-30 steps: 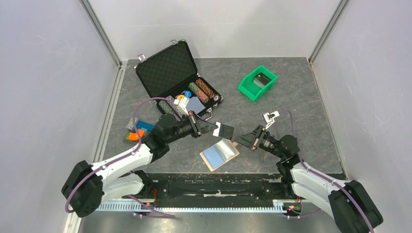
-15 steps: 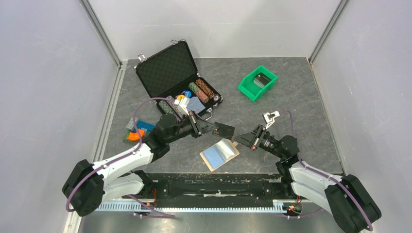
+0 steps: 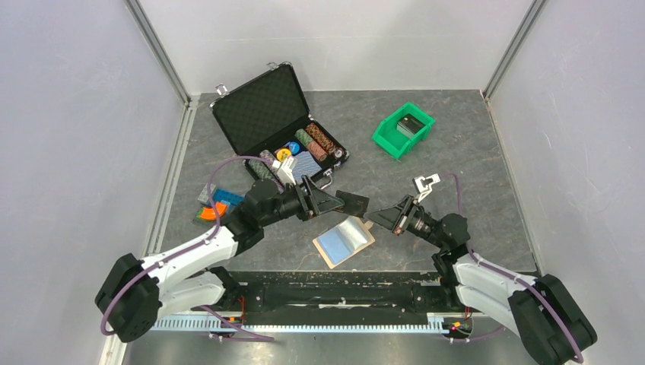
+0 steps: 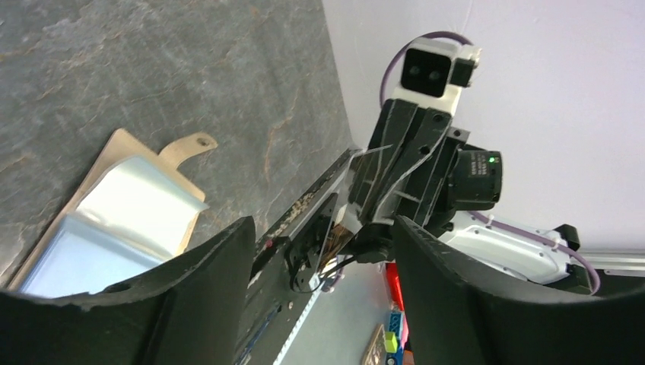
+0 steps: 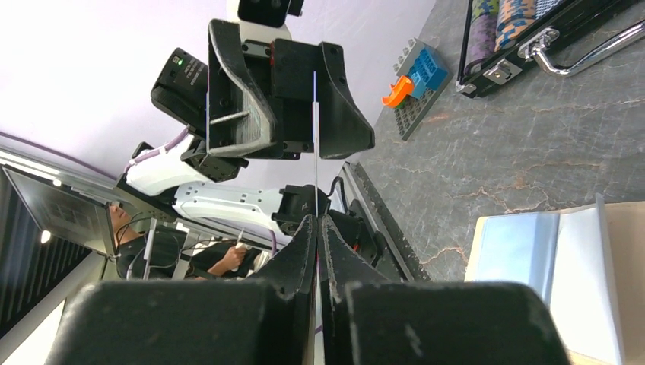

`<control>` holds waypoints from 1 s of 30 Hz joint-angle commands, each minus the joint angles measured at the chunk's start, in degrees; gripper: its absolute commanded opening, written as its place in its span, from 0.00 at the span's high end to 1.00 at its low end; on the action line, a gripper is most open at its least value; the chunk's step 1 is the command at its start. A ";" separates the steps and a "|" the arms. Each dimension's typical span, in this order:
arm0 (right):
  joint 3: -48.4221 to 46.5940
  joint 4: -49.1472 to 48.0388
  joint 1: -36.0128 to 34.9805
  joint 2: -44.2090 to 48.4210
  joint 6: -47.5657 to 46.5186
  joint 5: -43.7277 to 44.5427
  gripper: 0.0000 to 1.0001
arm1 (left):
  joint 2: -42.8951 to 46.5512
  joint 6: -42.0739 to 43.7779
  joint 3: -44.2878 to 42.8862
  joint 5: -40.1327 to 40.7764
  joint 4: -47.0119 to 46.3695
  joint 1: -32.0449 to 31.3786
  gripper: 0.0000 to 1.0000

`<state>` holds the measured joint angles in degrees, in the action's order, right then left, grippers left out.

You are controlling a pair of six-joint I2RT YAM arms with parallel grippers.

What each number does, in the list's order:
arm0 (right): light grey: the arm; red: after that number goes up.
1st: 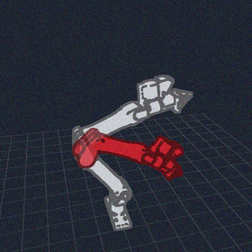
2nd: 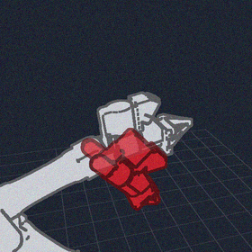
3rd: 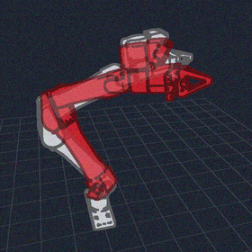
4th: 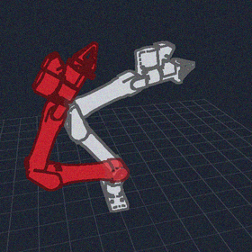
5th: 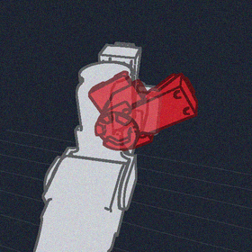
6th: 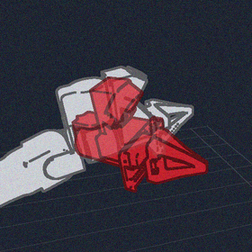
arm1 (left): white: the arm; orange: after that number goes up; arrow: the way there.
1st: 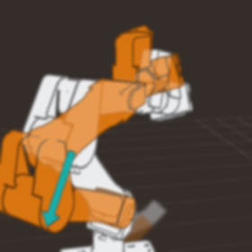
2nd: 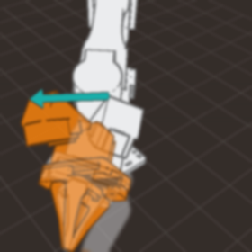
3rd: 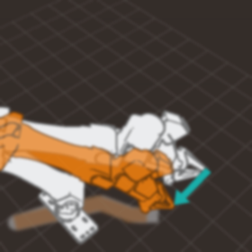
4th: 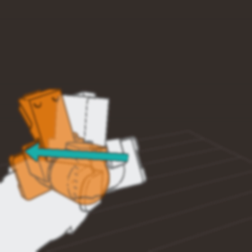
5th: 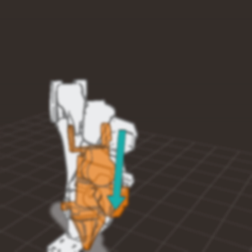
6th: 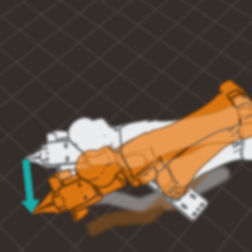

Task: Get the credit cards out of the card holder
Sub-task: Place the credit card in the storage box.

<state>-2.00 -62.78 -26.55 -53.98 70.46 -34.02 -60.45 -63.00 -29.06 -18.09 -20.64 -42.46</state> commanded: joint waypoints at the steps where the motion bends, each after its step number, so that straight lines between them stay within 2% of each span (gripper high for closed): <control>1: -1.21 -0.24 1.16 0.94 -1.25 0.97 1.00 | 2.86 5.80 -2.32 0.25 7.39 0.01 0.22; 4: -2.72 2.39 2.74 1.16 -2.11 0.62 1.00 | 3.87 9.16 -4.02 1.17 13.34 0.01 0.11; 6: -4.39 6.21 4.06 1.40 -3.57 0.49 1.00 | 4.50 12.43 -5.51 1.88 18.27 0.01 0.01; 12: -12.14 19.12 8.09 0.75 -9.58 1.30 1.00 | 6.27 22.14 -10.79 5.80 31.94 0.01 0.00; 17: -17.97 24.59 12.53 -1.81 -12.56 1.79 1.00 | 8.07 29.42 -15.84 7.74 40.81 -0.04 0.00; 22: -25.89 31.56 21.04 -6.46 -16.72 -0.35 1.00 | 9.82 36.38 -18.81 13.57 48.34 0.01 0.00; 26: -31.02 35.10 28.24 -10.35 -19.32 -0.78 1.00 | 10.28 38.24 -19.50 17.83 52.10 -0.02 0.00; 30: -34.50 35.54 33.26 -15.92 -19.53 -0.79 1.00 | 9.95 40.76 -21.51 17.86 54.77 0.01 0.00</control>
<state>-32.27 -29.04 3.05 -66.06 53.49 -34.26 -50.72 -28.34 -46.87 -3.22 29.74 -42.46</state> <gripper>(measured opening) 0.005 0.996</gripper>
